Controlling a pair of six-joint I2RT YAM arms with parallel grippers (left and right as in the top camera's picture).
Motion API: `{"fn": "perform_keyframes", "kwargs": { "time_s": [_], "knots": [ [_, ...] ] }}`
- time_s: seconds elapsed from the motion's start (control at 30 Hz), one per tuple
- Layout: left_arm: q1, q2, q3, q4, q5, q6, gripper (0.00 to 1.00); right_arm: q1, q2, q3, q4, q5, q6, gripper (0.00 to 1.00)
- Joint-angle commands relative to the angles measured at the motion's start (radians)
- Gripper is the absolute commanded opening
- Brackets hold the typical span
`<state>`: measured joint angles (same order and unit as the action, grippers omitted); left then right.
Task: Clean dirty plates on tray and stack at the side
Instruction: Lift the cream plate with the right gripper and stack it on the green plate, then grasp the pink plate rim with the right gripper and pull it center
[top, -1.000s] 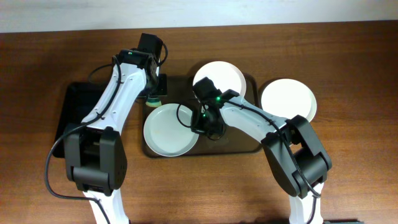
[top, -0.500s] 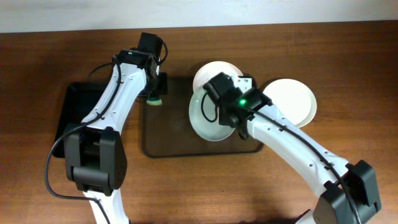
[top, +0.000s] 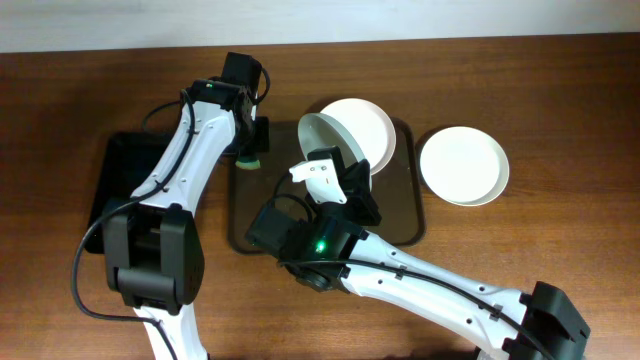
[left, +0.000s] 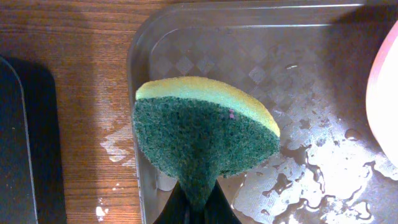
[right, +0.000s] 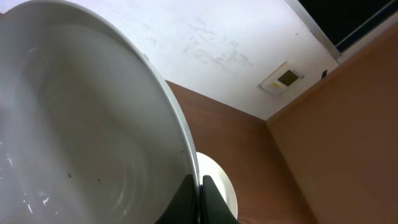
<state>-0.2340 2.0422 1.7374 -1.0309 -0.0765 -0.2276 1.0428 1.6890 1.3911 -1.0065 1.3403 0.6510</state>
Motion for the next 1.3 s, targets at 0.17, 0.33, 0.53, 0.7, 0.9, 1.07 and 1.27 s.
{"fn": "perform_keyframes", "kwargs": {
  "time_s": [0.17, 0.33, 0.53, 0.7, 0.9, 1.07, 1.27],
  "knots": [
    [0.002, 0.003, 0.014, 0.008, 0.01, 0.016, 0.0, -0.126, -0.021, 0.004, -0.004, -0.495, 0.268, 0.04],
    [0.002, 0.003, 0.014, 0.009, 0.01, 0.016, 0.0, -0.27, -0.053, 0.004, -0.046, -0.658, 0.315, 0.04],
    [0.002, 0.003, 0.014, 0.009, 0.013, 0.016, 0.0, -0.659, -0.156, 0.004, -0.022, -0.955, 0.099, 0.04],
    [0.002, 0.003, 0.014, 0.026, 0.013, 0.016, 0.01, -1.011, -0.153, -0.007, -0.006, -1.085, -0.01, 0.04],
    [0.002, 0.003, 0.014, 0.028, 0.012, 0.016, 0.01, -1.215, -0.08, -0.143, 0.162, -1.153, -0.079, 0.04],
    [0.002, 0.003, 0.014, 0.027, 0.01, 0.016, 0.01, -1.213, 0.045, -0.192, 0.27, -1.153, -0.078, 0.11],
    [0.002, 0.003, 0.014, 0.027, 0.01, 0.016, 0.0, -1.189, 0.068, -0.053, 0.193, -1.398, -0.182, 0.61]
  ]
}}
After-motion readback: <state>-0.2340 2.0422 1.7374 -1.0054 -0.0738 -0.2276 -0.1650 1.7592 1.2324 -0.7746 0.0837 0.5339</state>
